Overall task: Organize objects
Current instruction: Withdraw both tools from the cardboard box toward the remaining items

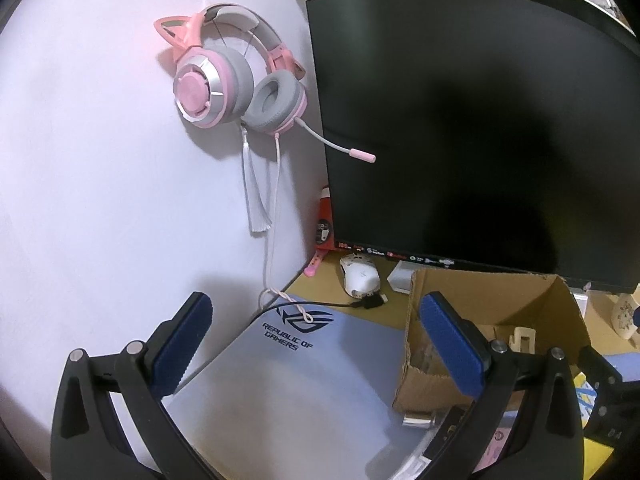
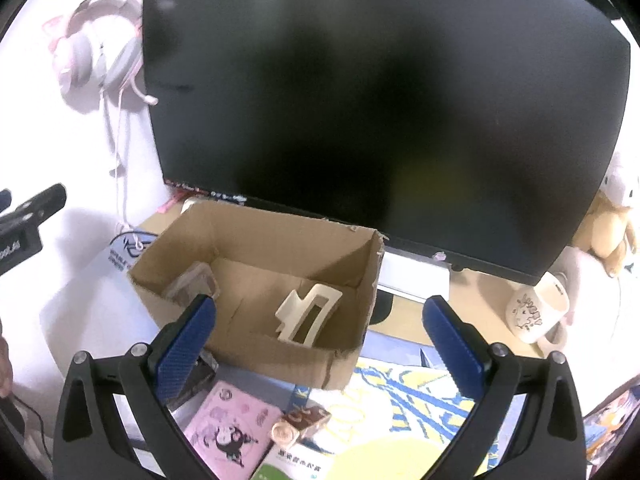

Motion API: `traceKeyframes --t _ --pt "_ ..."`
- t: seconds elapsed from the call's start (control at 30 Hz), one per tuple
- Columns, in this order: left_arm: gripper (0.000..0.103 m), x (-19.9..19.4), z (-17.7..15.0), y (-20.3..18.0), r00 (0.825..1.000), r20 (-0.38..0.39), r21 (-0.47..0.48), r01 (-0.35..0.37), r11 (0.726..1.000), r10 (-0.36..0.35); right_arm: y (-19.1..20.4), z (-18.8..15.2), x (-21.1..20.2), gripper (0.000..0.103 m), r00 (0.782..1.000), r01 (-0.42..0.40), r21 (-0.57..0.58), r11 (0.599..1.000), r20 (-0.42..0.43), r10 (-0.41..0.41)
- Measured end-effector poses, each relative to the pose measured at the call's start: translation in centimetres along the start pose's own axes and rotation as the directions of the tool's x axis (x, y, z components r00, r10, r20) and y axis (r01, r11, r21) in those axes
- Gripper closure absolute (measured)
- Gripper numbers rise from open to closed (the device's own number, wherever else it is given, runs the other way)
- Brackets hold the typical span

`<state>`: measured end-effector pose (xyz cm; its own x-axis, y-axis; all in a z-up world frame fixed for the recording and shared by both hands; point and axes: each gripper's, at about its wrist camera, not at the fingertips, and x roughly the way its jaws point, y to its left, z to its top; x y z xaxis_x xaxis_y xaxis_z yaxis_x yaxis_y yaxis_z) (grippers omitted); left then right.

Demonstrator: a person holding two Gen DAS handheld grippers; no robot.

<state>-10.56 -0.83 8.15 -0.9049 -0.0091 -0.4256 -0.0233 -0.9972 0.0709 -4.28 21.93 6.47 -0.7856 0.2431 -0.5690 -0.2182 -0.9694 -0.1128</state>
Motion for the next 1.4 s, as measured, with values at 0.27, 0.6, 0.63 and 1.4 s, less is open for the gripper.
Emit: traceKeyframes --t 0.27,0.6,0.63,1.4 --pt "0.000 -0.4 -1.4 -0.3 1.000 -0.017 0.013 0.007 1.000 -0.007 0.6 -1.0 -1.2 0.000 1.000 -0.010 -0.001 1.000 0.026 0.011" --pt "0.000 -1.7 -2.8 -1.7 0.999 0.017 0.087 -0.030 0.996 0.029 2.4 -2.8 -1.9 0.000 0.999 0.014 -0.051 0.999 0.052 -0.012" --pt "0.000 -1.7 -2.9 -1.7 1.000 0.014 0.083 -0.025 0.996 0.024 2.4 -3.0 -1.8 0.000 0.999 0.015 -0.050 0.999 0.049 -0.013" --pt "0.000 0.4 -6.0 -2.6 0.977 -0.091 0.005 0.194 0.981 -0.192 0.6 -6.3 0.4 0.000 1.000 -0.012 0.050 0.999 -0.019 0.013"
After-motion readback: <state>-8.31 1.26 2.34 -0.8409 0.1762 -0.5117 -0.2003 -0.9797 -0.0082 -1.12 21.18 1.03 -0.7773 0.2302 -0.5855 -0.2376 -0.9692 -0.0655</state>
